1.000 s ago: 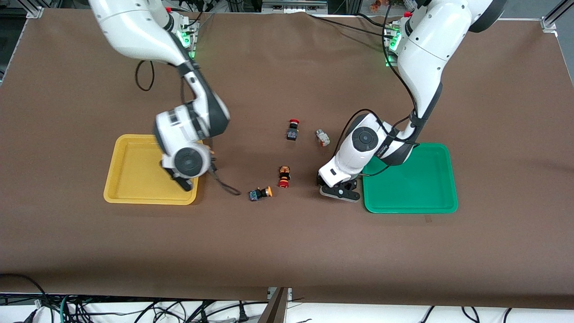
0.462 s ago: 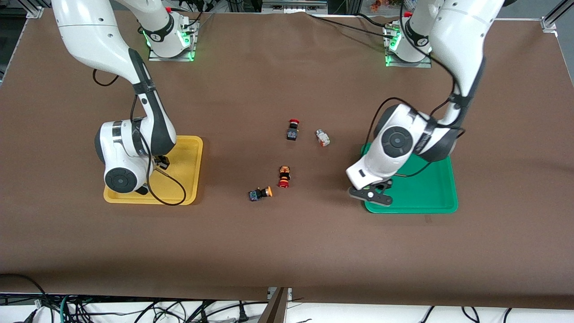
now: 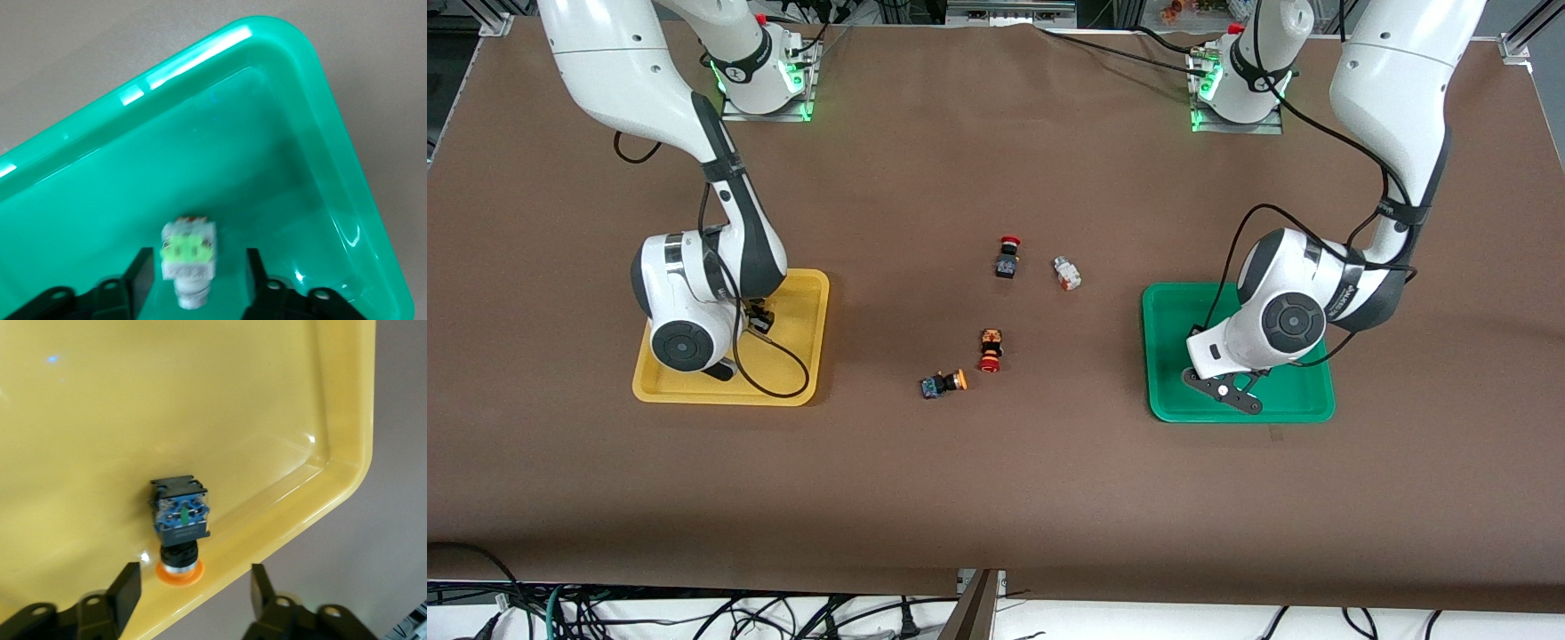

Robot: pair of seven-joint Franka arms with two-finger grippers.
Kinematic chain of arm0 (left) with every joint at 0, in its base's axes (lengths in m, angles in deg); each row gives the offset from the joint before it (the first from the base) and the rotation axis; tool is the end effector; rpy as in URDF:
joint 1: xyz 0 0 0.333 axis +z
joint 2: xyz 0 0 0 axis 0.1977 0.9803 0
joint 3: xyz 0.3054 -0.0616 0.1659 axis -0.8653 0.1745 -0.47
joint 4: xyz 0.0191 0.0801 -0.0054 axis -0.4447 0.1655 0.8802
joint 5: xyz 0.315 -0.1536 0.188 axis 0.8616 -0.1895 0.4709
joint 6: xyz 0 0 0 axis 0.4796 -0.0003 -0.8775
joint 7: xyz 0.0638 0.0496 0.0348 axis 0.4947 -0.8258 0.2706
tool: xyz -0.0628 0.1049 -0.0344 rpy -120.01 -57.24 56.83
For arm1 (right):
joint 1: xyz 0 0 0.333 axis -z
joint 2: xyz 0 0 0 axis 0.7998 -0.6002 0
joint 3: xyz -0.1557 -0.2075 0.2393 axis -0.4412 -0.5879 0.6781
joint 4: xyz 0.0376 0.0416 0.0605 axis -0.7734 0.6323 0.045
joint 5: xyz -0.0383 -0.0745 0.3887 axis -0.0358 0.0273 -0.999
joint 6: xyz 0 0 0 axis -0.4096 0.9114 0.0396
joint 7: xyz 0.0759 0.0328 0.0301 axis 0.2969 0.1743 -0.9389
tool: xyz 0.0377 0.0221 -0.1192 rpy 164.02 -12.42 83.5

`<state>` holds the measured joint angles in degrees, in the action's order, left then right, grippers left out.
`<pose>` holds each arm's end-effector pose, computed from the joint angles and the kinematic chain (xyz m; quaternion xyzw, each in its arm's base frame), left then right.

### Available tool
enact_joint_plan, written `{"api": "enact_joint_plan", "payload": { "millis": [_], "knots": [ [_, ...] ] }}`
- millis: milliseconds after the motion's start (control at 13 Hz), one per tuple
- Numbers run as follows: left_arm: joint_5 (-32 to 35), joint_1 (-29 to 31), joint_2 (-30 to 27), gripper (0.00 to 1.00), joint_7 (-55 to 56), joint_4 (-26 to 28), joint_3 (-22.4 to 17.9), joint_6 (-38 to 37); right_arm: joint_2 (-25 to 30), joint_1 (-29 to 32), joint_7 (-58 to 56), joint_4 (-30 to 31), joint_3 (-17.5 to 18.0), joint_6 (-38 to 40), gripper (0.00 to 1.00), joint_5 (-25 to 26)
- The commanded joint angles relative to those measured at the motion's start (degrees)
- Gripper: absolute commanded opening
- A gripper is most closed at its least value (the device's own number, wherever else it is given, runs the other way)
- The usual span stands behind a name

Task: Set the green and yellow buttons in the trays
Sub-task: 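Lower the blue button into the yellow tray while the left gripper places the white button, then grasp another blue button with the right gripper while the left gripper grasps a white one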

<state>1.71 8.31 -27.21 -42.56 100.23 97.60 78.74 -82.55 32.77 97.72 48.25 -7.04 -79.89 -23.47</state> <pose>0.6537 -0.1503 0.2304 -0.9697 0.2287 0.0819 0.0244 0.6238 0.1125 0.2342 0.9354 -0.2358 -0.1950 0.1772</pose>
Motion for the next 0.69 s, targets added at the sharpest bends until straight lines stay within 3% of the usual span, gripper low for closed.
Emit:
{"api": "enact_joint_plan", "payload": {
  "millis": [0, 77, 231, 308, 462, 615],
  "knots": [
    [2.0, -2.4, -5.0, 1.00, 2.9, 0.7, 1.7, -4.3, 0.8, 0.0, -0.7, -5.5, 0.5, 3.0, 1.00, -0.3],
    [1.3, -3.7, -6.4, 1.00, 7.4, 0.7, 2.3, -6.2, 0.3, -0.1, -0.3, -8.3, 1.4, 3.5, 1.00, -1.5],
    [1.1, -5.7, -7.2, 1.00, 26.7, 0.8, 7.4, -8.5, -3.2, -0.1, 9.5, -15.0, 4.6, 2.6, 1.00, -6.1],
    [1.1, -6.3, -6.6, 1.00, 36.8, 1.1, 10.1, -8.3, -5.3, -0.4, 14.8, -18.5, 6.5, 2.4, 1.00, -6.3],
    [1.2, -10.1, -4.9, 1.00, 49.7, 1.5, 11.1, -7.6, -7.4, -2.7, 24.3, -21.4, 8.0, -2.4, 1.00, -6.5],
    [1.1, -11.6, -5.0, 1.00, 58.7, 7.8, 11.2, 2.0, -9.6, -5.5, 36.0, -21.3, 8.0, -12.8, 1.00, -8.7]
  ]
}}
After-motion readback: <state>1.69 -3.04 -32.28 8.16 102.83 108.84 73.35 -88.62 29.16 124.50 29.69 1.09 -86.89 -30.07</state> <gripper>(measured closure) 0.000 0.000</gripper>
